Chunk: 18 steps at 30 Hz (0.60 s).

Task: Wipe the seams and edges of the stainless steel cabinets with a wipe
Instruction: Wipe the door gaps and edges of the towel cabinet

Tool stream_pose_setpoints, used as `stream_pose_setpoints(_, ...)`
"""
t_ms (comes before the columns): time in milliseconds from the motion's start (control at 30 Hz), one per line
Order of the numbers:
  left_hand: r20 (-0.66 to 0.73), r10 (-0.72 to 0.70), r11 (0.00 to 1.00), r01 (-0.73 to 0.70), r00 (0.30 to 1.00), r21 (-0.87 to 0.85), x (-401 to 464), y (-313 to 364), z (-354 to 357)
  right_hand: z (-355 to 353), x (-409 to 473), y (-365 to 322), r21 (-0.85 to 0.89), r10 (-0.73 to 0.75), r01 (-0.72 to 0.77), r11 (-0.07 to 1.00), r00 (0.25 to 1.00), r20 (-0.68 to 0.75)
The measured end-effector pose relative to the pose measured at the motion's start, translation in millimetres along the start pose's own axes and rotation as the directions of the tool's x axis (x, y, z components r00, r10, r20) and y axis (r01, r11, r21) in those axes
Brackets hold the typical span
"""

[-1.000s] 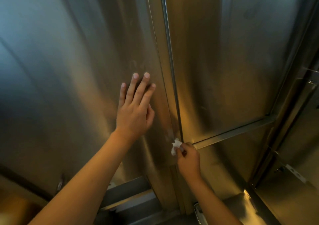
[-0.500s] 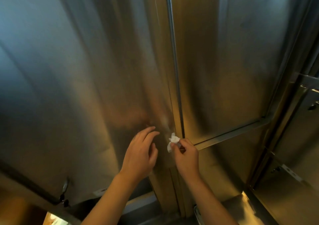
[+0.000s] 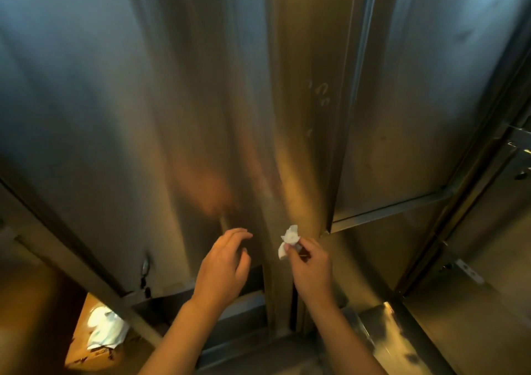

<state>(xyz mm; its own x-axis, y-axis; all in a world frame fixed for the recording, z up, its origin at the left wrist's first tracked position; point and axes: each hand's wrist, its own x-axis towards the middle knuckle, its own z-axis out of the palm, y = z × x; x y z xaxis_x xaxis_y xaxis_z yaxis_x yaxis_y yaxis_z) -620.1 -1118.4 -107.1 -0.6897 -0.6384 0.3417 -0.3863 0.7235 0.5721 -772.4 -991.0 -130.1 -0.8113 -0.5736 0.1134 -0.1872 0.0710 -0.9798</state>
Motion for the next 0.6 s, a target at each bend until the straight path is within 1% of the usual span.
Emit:
stream_pose_setpoints(233,0.035,-0.057,0.996,0.059,0.998,-0.062,-52.1,-62.1,3.5,26.4,-50.2,31.8,-0.056,0.124,-0.128,0.990,0.989,-0.075)
stream_pose_setpoints(400,0.090,-0.130,0.988,0.137,0.987,-0.077,-81.4,-88.9,23.6,30.6,-66.1,57.2,-0.084,0.178,-0.184,0.979,0.981,-0.077)
stream_pose_setpoints(500,0.135,-0.182,0.977,0.194,0.974,-0.084,-91.8,-97.8,37.8,30.9,-65.4,73.6,-0.108,0.169,-0.178,0.978,0.982,-0.081)
stream_pose_setpoints(600,0.159,-0.227,0.965,0.244,0.961,-0.095,-96.2,-105.2,55.6,31.0,-59.3,91.7,-0.136,0.199,-0.204,0.970,0.979,-0.052)
